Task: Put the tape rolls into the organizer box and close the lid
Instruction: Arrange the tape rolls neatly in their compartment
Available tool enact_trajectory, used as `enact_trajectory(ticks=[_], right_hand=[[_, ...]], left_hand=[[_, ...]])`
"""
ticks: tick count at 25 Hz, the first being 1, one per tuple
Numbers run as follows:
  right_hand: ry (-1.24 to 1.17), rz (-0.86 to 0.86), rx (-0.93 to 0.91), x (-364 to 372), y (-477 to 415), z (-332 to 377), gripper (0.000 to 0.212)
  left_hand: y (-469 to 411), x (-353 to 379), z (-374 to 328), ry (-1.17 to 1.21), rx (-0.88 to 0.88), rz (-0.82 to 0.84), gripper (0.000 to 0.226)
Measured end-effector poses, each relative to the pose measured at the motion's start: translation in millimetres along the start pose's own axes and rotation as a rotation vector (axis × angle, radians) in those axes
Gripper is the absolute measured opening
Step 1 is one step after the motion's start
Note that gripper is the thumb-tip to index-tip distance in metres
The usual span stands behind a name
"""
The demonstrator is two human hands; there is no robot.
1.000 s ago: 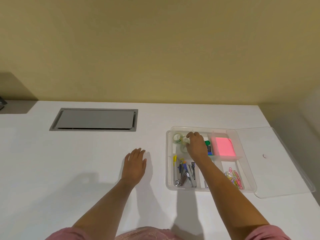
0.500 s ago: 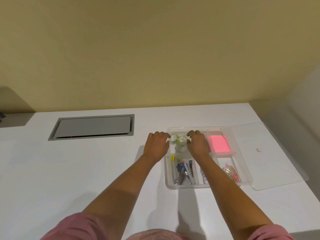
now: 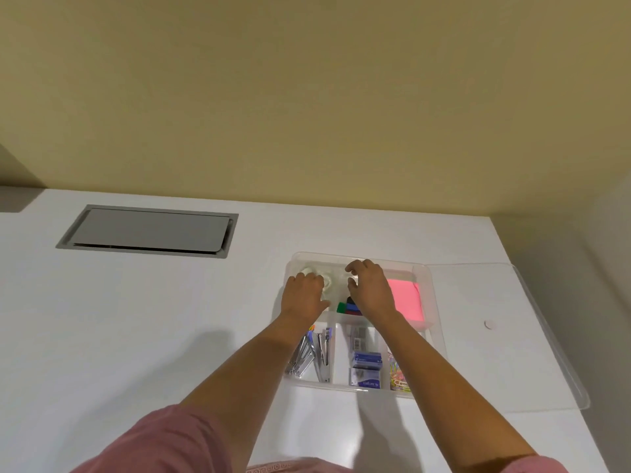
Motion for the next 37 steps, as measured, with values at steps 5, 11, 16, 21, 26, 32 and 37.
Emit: enact_trajectory(ticks=[5,11,16,21,26,32,37], right_hand=[[-0.086,0.008,-0.044,5.3,-5.1,-2.1,0.026],[-0.004,0.121,-0.2,21.2,-12.8,23.1,0.033],[0.333,0.243,-0.378,41.0,-14.9,44.5,0.05],[0.494,0.21,-0.446,48.9,-16.8,52.2,0.049],[0.472,0.213,-0.436,53.8,-11.6,52.9,0.03],[0.471,0.243,-0.42,46.3,-10.7,56.2,0.048],[0.485,0.25,-0.447,41.7,-5.6,55.9,0.041]], left_hand=[[-5.6,7.1,1.3,-0.074,-0.121,0.003,0.058],[-3.8,8.3,7.0,-0.191,-0.152,0.035,0.031],[-6.8,8.5,11.2,-0.247,-0.136,0.065,0.031],[-9.6,11.1,11.2,-0.255,-0.112,0.071,0.024],[-9.9,11.2,14.1,-0.235,-0.083,0.086,0.022],[-10.1,10.7,18.5,-0.224,-0.023,0.13,0.02],[-13.2,2.5,18.1,-0.175,-0.033,0.102,0.024]])
Point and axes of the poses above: each hand's wrist, its own y-axis away from the middle knuckle, its own x-axis out of the palm, z = x × y, the point moved 7 cm from there along -y, towards the middle knuckle, and after that the axes turned 15 degrees about -z, right-handed, at the moved point
